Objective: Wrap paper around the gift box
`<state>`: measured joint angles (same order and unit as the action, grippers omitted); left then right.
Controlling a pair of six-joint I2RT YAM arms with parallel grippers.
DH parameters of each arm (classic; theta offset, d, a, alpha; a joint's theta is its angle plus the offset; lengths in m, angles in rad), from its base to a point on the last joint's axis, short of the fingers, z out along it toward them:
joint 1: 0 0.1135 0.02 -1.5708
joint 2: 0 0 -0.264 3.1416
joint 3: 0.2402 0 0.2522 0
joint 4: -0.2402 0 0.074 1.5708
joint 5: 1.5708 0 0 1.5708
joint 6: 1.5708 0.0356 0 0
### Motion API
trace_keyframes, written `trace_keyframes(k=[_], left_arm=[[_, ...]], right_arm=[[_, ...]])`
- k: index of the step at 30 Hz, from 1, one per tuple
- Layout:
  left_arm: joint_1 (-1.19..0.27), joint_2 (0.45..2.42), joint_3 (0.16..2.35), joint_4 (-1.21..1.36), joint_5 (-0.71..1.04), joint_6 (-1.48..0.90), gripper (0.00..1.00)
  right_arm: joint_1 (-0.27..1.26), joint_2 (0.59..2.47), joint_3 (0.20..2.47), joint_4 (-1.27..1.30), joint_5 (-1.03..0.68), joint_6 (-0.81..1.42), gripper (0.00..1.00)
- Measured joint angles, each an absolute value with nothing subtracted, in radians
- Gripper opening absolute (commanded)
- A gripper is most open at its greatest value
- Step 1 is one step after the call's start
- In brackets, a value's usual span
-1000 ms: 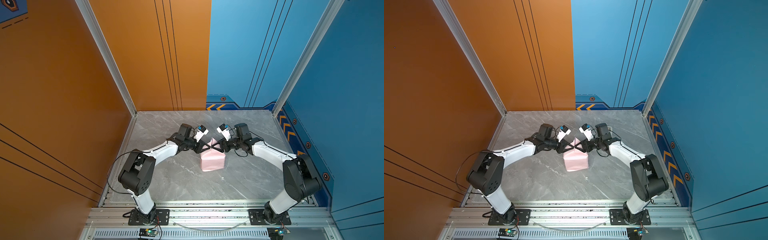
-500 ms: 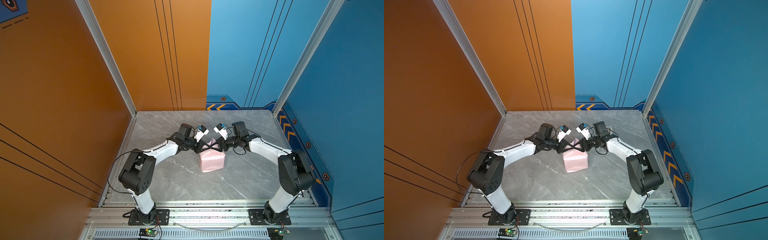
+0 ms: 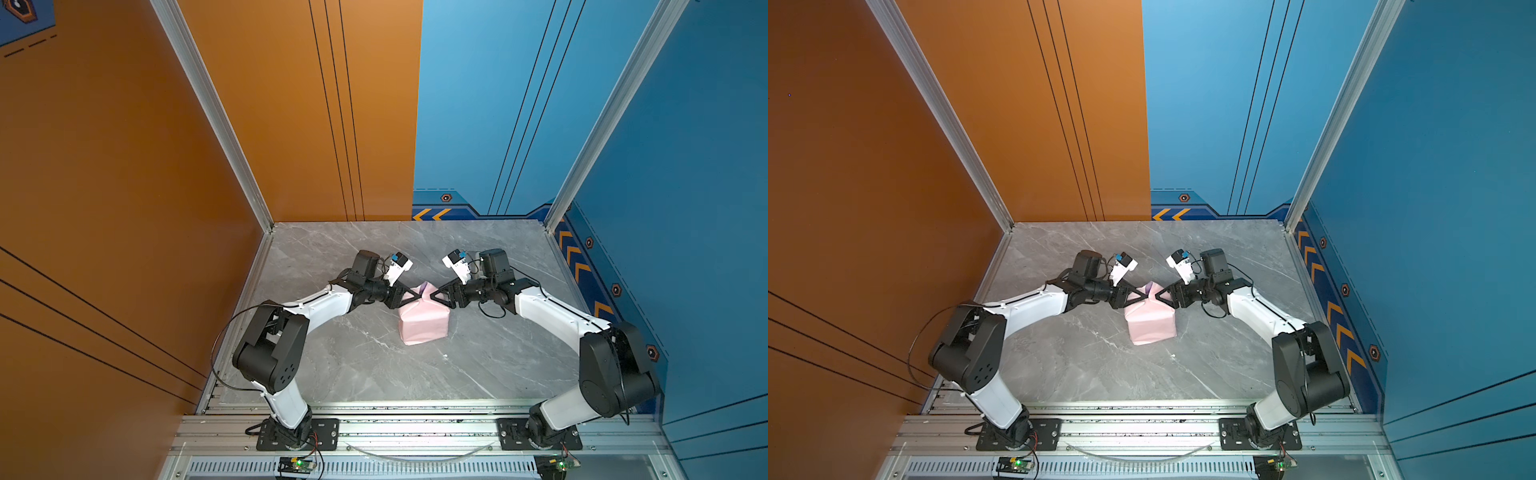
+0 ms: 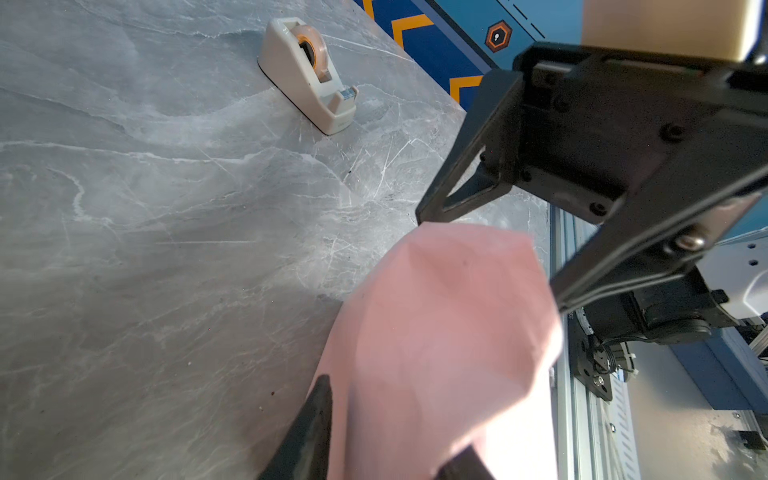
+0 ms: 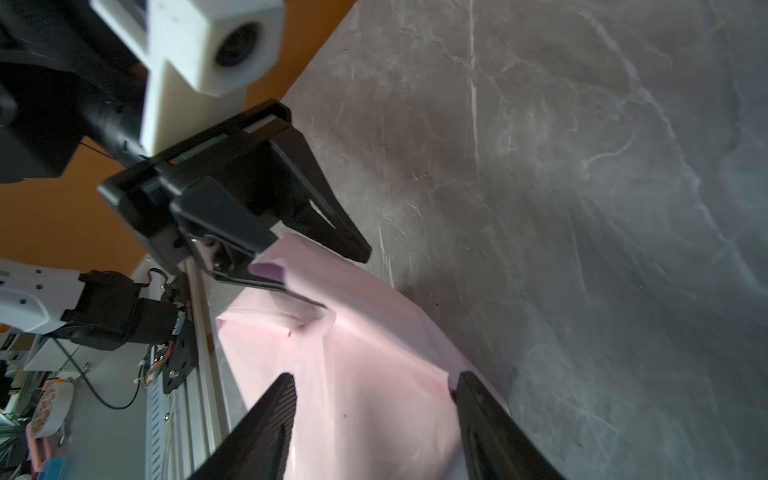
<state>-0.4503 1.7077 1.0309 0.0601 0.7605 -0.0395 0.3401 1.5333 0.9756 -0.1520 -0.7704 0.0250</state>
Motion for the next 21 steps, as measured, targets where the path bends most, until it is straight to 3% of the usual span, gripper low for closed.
trace_keyframes(k=[5,15,21], left_arm=[[-0.446,1.703,1.017,0.075,0.76,-0.058,0.42],[-0.436,1.606,0.921,0.101,0.729,-0.128,0.58],[-0.412,1.514,0.841,0.125,0.681,-0.148,0.57]], right_arm=[[0.366,1.533,0.954,-0.192,-0.666,0.027,0.63],[0.38,1.524,0.952,-0.191,-0.628,0.023,0.63],[0.381,1.522,0.952,-0.191,-0.623,0.023,0.63]])
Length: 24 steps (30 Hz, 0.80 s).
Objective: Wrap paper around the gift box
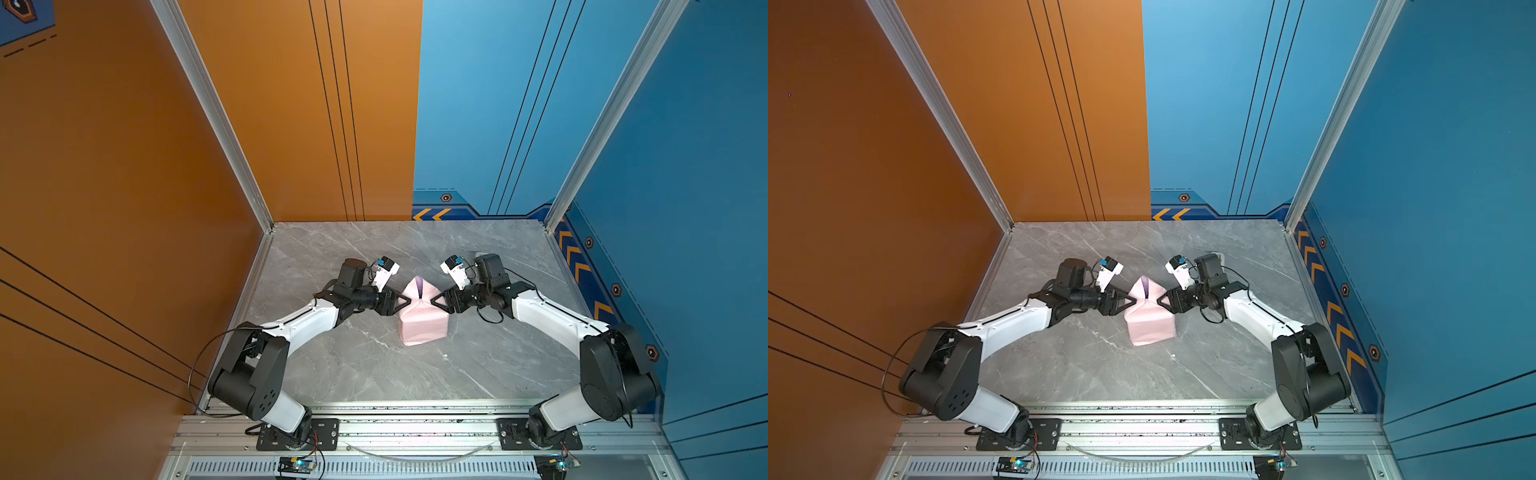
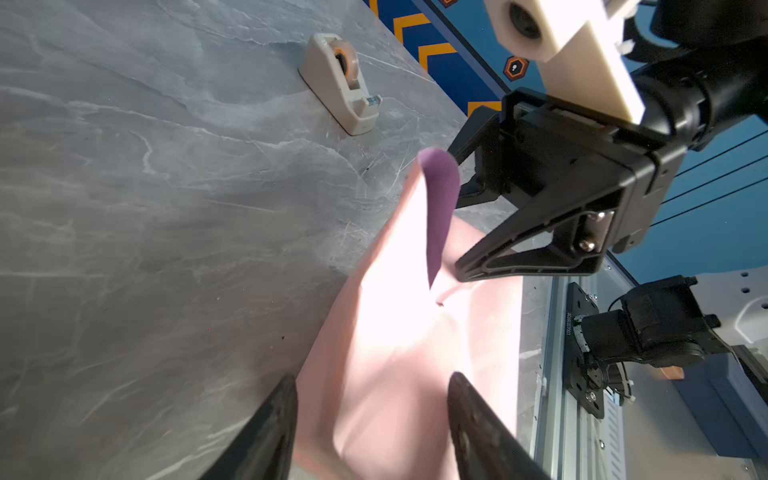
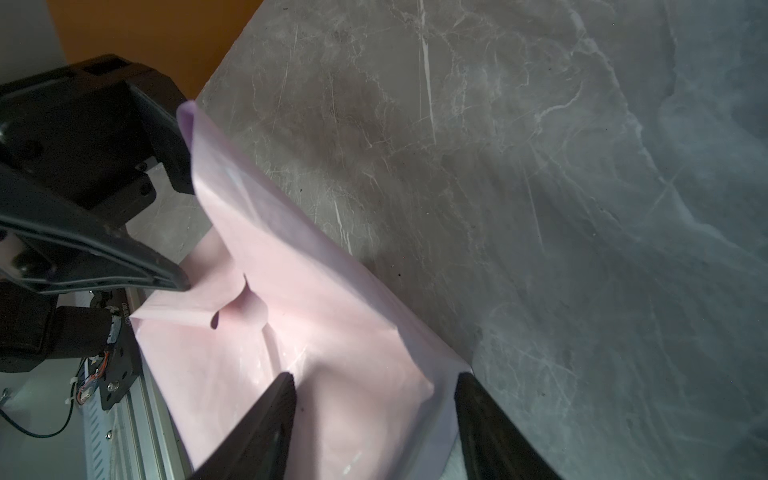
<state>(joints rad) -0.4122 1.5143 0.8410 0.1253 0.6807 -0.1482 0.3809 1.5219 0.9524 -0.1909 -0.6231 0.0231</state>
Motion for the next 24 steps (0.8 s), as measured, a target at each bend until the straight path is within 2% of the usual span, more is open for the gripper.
trace_keyframes(k=[5,13,17,24], left_arm=[[-0.395,1.516,0.805,0.15,0.646,-0.155,0.52],[-0.428,1.588,0.875,0.165,0.658,-0.139,0.43],[-0.435,1.621,0.917,0.143,0.694,-0.114,0.31],[-0.435,1.65,0.96,0.106,0.762,-0.076,0.0]], right_arm=[[0.382,1.518,0.949,-0.189,-0.623,0.023,0.63],[0.382,1.514,0.941,-0.18,-0.624,0.022,0.63],[0.382,1.514,0.941,-0.179,-0.624,0.022,0.63],[0.382,1.514,0.939,-0.175,-0.625,0.015,0.63]])
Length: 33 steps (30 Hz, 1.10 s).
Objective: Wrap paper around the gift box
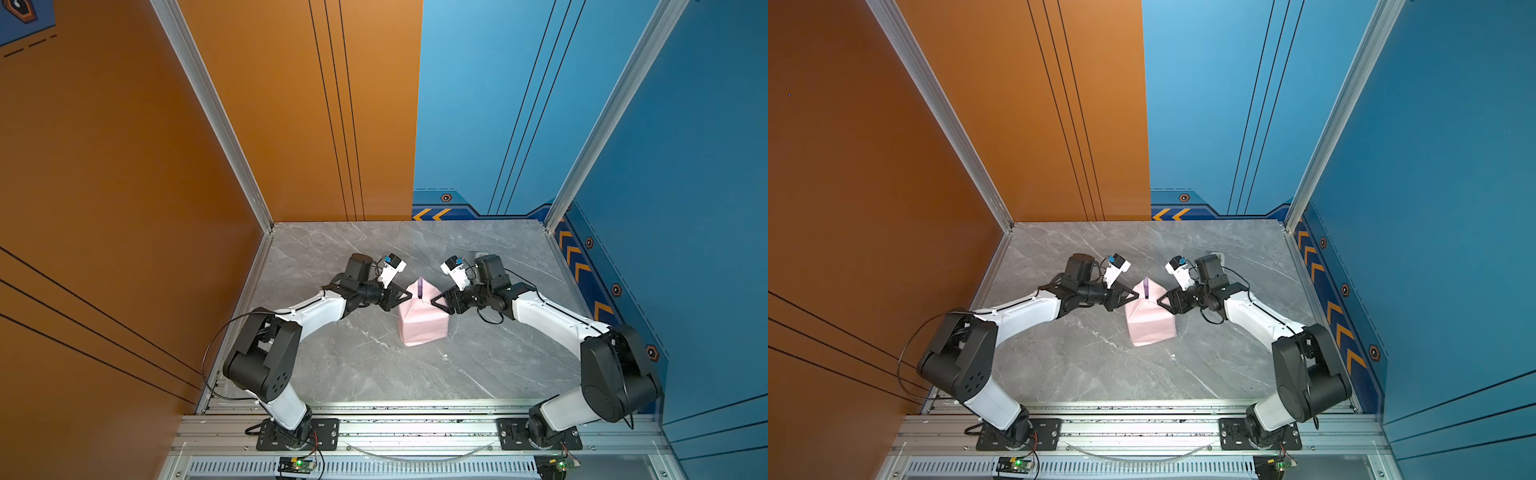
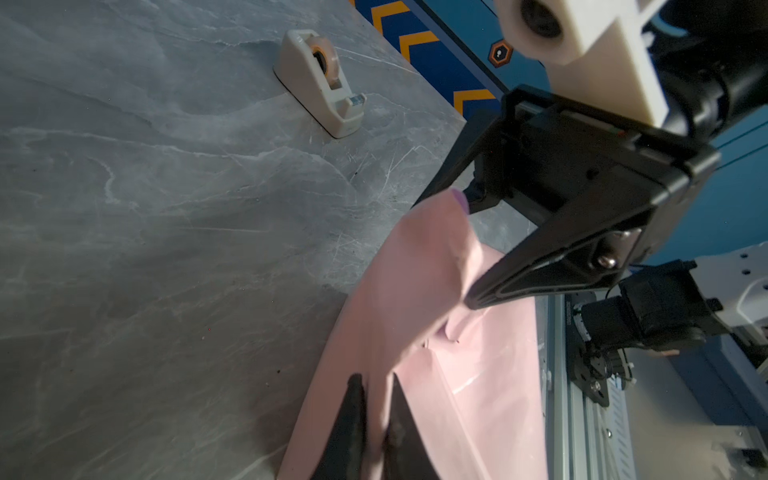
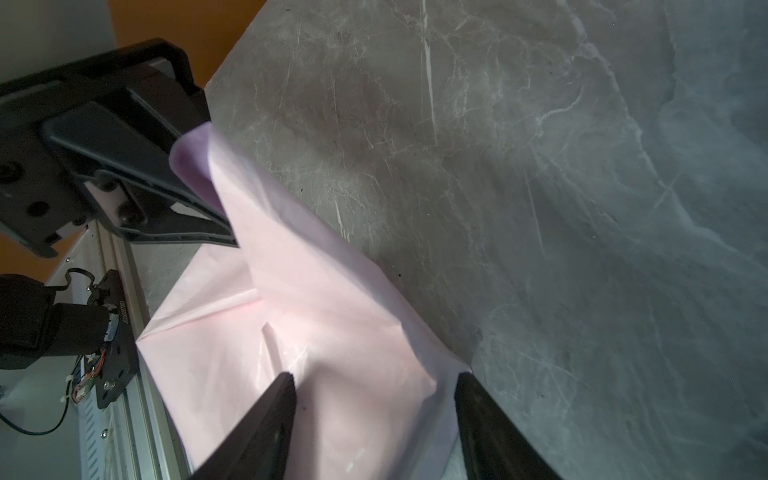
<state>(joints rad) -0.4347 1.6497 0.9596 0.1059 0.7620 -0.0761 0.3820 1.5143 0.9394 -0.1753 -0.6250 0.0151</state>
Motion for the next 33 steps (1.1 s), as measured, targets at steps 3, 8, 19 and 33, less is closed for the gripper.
trace_keyframes(k=[3,8,19,33], left_arm=[[-0.435,1.651,0.961,0.104,0.768,-0.068,0.0],[-0.435,1.651,0.97,0.084,0.765,-0.059,0.17],[-0.44,1.652,0.987,0.052,0.762,-0.045,0.23],[-0.485,1.67,1.05,-0.014,0.744,-0.036,0.13]], right_arm=[[0.383,1.514,0.939,-0.175,-0.625,0.015,0.63],[0.384,1.514,0.939,-0.175,-0.625,0.015,0.63],[0.386,1.513,0.938,-0.171,-0.627,0.007,0.63],[0.408,1.513,0.955,-0.177,-0.612,-0.01,0.63]])
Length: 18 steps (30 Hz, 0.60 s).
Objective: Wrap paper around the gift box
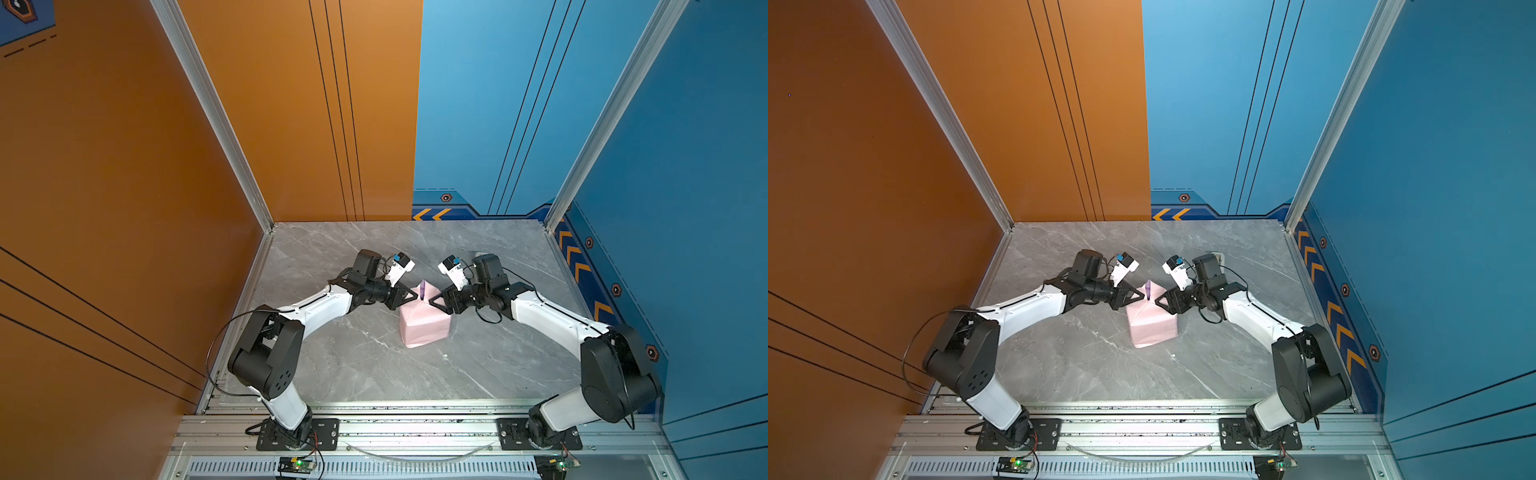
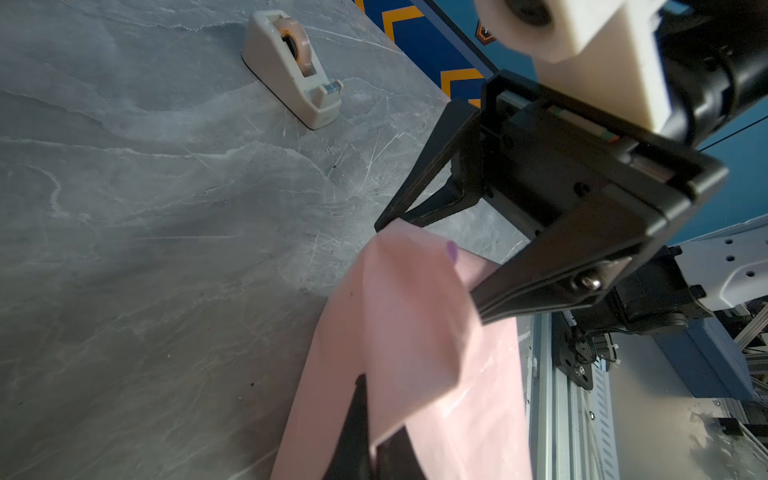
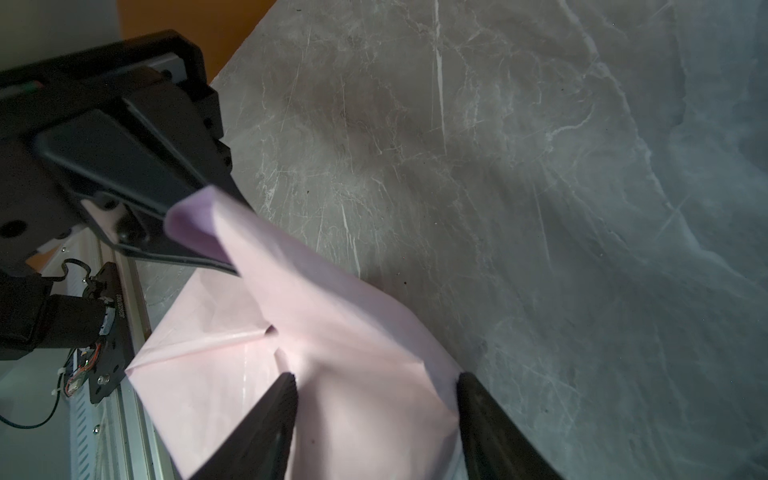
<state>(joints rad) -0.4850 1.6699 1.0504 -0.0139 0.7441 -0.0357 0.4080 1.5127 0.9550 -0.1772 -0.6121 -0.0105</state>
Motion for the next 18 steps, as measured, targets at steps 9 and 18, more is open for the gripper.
trace_keyframes(k=[9,18], left_arm=[[-0.523,1.564,0.96,0.012,0.596,-0.051,0.07],[-0.602,1.447,0.816,0.137,0.393,-0.141,0.11]], right_arm=[[0.418,1.446,0.989,-0.327,-0.453,0.108,0.68],[0.425,1.356,0.999,-0.42,-0.38,0.46,0.69]])
